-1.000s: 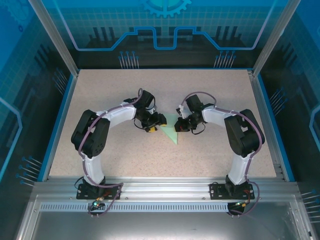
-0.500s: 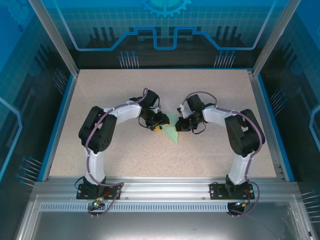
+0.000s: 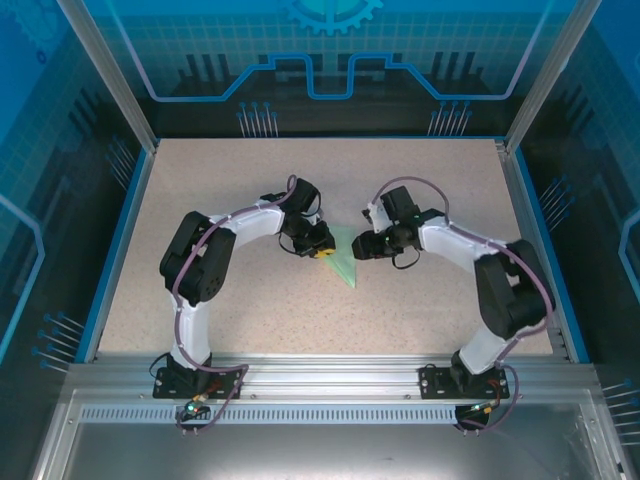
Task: Fold a paper plane with a square sheet of paper (fold left side to right side)
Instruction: Fourth fold the wing at the center of the table.
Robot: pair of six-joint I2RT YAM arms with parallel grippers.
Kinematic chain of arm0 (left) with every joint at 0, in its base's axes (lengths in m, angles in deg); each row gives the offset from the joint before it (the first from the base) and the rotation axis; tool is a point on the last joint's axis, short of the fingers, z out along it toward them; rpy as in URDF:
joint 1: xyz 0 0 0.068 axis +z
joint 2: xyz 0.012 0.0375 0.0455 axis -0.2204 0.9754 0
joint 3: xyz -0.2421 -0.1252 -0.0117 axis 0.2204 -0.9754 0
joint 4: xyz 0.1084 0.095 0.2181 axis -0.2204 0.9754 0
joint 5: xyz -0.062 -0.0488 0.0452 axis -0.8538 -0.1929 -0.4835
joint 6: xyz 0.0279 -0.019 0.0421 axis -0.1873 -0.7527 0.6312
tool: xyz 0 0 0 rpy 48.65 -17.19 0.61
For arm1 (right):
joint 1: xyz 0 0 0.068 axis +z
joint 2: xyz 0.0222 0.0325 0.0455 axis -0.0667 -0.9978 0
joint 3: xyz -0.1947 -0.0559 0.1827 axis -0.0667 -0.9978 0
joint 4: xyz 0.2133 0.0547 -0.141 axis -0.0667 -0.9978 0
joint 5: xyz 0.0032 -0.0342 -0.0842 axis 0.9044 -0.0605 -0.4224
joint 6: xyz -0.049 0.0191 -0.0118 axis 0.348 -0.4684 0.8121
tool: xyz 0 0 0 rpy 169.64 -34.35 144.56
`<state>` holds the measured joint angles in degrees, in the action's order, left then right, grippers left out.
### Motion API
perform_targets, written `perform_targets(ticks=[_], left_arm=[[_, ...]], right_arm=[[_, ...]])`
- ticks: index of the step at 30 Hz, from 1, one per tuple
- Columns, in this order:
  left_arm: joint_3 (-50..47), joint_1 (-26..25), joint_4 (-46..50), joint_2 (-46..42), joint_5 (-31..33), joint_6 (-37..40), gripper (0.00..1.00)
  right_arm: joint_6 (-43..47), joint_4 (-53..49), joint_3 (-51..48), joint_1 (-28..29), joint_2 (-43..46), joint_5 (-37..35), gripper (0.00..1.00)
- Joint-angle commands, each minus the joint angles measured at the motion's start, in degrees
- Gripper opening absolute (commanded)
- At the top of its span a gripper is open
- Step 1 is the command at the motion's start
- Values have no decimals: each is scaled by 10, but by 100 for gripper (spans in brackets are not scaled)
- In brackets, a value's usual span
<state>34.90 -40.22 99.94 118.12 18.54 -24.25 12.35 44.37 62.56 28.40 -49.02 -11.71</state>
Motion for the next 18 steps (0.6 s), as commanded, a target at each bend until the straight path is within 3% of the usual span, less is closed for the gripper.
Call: perform_targets(ticks=[1,7,18], left_arm=[[22,-3,12,-12,-5,15,18],[16,-9,-3,-7,7,16,18],[44,-18,3,6,5,9,18]], right_arm=[[12,7,-34,53,53,-86,49],[4,75,-106,139,69,-164,49],[15,82,-88,185,16,-215,47]])
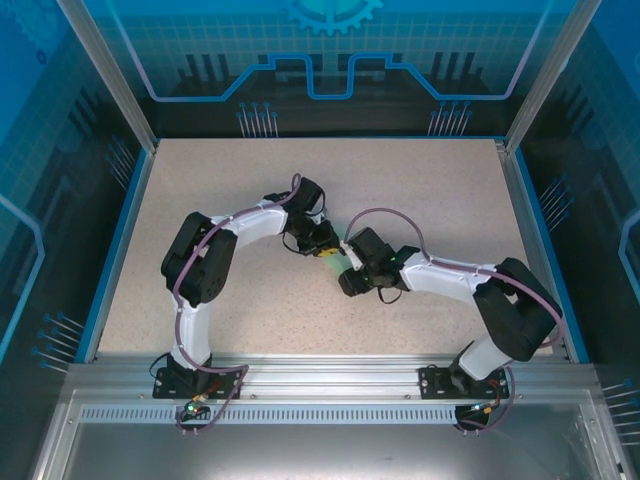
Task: Fold a paper plane with a square sheet of paper (fold left side to right side)
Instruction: Fourth fold the wing at the center of the table.
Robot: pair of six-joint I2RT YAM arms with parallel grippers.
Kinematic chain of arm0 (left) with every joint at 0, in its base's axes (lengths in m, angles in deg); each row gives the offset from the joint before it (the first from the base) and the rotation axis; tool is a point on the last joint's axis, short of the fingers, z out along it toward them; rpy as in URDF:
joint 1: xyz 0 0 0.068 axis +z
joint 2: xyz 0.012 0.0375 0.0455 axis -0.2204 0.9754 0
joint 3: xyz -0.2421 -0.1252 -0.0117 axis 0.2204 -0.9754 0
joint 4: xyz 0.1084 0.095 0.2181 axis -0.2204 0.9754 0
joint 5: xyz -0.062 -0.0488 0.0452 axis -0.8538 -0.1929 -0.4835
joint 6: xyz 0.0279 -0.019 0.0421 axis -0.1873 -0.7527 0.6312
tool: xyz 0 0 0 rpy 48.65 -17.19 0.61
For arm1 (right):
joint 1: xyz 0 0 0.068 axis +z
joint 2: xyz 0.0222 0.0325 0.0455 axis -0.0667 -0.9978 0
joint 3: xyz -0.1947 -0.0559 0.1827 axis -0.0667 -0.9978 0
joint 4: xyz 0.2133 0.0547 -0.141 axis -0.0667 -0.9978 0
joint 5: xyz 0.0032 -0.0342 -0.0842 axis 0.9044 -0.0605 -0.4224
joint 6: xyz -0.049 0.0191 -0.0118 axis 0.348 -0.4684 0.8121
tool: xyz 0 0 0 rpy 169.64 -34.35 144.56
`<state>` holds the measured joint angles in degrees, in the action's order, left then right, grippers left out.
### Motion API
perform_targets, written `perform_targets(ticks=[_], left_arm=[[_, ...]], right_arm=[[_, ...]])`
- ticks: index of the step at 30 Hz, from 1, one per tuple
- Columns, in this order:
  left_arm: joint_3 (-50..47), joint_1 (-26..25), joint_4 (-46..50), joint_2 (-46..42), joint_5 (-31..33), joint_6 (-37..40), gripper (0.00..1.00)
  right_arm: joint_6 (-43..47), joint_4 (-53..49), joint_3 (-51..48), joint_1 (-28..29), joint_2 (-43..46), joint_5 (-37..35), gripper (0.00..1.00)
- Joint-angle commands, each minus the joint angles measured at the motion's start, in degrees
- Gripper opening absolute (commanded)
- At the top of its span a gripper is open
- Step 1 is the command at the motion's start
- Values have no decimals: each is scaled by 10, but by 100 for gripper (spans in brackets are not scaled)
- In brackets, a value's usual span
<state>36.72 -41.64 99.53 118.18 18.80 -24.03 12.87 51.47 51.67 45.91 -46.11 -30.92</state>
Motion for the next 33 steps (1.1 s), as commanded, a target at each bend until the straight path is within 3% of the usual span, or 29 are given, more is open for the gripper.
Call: perform_targets(ticks=[1,20,33], left_arm=[[26,-4,7,5,3,6,18],[50,-4,25,8,7,12,20],[77,-4,45,9,24,15,30]], right_arm=[[12,9,23,11,-17,-23,46],[21,0,57,25,-66,-57,32],[22,16,54,25,-75,-54,21]])
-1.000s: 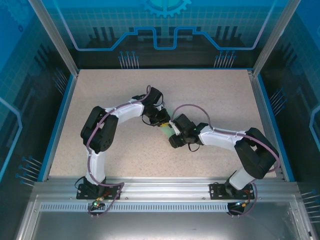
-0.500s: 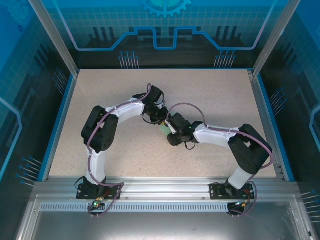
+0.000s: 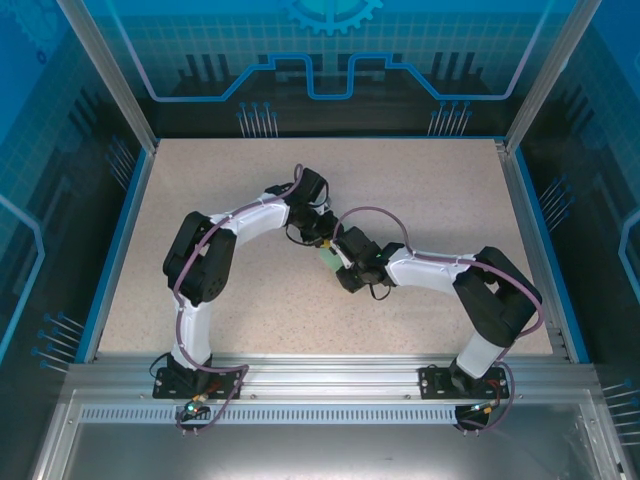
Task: Fold a paper plane with a square sheet of paper (fold left side to right side)
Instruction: Fourth fold the wing at the center of the table.
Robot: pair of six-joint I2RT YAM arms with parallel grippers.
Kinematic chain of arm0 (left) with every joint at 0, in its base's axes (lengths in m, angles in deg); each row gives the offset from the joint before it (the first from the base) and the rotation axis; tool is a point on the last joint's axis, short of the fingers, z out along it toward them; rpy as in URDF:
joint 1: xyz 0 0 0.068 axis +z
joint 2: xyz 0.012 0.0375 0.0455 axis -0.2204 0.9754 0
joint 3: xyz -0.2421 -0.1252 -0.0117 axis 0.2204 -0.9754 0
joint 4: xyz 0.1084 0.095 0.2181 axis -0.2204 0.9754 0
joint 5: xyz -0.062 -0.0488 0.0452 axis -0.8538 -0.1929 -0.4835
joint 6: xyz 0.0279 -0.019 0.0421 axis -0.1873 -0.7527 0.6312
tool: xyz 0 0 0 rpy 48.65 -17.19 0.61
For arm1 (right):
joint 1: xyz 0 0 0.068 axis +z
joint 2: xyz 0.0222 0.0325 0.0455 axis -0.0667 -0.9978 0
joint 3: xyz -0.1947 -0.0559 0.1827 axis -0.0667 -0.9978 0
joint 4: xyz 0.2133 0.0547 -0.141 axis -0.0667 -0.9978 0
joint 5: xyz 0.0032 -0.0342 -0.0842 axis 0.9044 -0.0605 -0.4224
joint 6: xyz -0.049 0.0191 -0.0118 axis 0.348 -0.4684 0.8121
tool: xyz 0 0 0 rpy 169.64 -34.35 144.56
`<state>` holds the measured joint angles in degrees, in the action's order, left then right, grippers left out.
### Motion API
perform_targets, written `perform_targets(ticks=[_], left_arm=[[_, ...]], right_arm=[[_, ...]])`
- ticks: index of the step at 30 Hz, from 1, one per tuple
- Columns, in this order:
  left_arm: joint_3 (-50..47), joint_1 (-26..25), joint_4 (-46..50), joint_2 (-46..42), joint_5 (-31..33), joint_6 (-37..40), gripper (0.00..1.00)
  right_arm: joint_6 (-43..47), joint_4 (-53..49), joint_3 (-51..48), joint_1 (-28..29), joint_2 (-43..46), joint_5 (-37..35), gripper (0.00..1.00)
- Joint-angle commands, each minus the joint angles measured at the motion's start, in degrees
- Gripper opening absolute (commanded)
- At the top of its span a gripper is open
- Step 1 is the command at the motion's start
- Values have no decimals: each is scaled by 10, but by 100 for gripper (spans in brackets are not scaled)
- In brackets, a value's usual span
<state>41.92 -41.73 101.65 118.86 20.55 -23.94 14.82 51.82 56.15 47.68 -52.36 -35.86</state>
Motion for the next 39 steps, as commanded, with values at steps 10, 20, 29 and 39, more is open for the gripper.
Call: perform_targets(ticks=[10,20,29,39], left_arm=[[50,-1,52,0,29,26,50],[28,32,50,-42,33,26,66],[-122,51,-13,-162,56,-9,64],[-213,24,-94,-141,31,-50,30]], right_arm=[[-10,22,8,7,-25,-16,16],[-14,28,-5,7,-13,-5,14],[-19,45,-33,4,3,7,14],[-30,69,-56,-5,23,22,13]])
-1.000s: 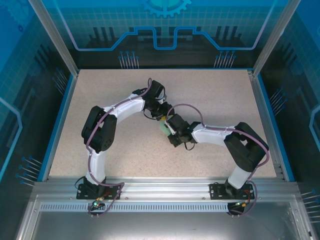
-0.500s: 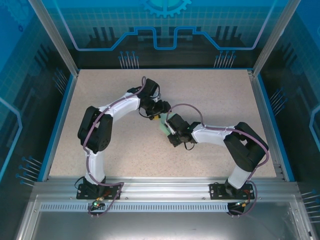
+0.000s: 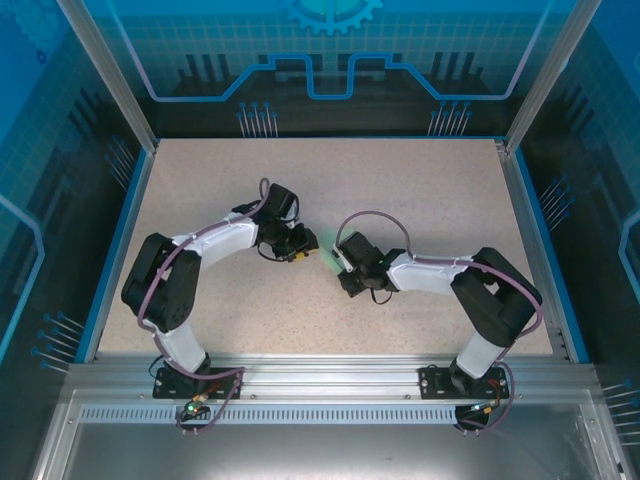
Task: Fold a paper plane with a square sheet of paper (fold left side to right side)
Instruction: Fourth fold the wing at the center of the table.
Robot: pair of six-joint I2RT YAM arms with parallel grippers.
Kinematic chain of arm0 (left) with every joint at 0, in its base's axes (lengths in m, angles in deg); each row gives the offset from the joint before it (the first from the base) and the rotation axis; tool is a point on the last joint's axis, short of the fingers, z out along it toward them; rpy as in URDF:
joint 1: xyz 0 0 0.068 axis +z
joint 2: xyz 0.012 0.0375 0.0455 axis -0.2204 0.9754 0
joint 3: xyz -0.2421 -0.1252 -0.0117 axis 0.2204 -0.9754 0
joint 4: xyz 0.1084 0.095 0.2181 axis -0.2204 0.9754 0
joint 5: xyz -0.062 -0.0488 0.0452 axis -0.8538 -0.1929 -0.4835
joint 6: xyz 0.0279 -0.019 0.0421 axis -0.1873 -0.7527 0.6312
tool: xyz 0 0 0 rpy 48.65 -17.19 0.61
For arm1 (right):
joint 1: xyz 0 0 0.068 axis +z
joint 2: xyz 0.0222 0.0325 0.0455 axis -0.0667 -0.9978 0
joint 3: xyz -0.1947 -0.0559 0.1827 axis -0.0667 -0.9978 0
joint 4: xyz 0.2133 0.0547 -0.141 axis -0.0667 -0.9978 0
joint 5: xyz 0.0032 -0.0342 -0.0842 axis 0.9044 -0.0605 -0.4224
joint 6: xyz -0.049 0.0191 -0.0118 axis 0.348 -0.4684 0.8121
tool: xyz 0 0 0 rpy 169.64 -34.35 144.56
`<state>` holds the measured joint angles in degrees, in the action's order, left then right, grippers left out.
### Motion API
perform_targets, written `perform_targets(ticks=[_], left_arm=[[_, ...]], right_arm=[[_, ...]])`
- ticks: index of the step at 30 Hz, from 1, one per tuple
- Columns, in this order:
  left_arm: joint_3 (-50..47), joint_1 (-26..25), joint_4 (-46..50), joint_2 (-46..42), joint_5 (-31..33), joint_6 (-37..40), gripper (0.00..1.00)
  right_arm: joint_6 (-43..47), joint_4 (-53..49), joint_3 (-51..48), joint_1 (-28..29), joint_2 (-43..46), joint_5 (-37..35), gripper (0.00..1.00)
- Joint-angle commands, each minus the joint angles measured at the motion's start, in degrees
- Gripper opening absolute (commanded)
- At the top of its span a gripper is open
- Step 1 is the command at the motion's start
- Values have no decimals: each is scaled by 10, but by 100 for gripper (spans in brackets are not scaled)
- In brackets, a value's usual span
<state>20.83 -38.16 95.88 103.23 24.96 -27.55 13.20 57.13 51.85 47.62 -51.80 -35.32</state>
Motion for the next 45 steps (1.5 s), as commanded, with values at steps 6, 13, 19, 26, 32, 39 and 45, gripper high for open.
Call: perform_targets(ticks=[6,13,19,26,32,39,45], left_arm=[[19,-25,-50,59,-18,-22,25],[59,-38,-49,103,-23,-25,24],[85,-41,-45,129,-26,-25,24],[102,-46,-45,148,-30,-27,25],[106,-47,-48,158,-30,-27,26],[105,-50,-51,165,-29,-30,26],[106,-52,-51,168,-28,-29,26]], right_arm=[[-16,41,-33,-19,30,50,12],[-30,65,-52,-45,41,96,11],[-35,77,-64,-65,45,129,10],[-37,79,-65,-75,37,147,10],[-40,82,-67,-87,33,168,13],[-41,78,-66,-100,45,200,24],[-26,43,-46,-103,51,192,31]])
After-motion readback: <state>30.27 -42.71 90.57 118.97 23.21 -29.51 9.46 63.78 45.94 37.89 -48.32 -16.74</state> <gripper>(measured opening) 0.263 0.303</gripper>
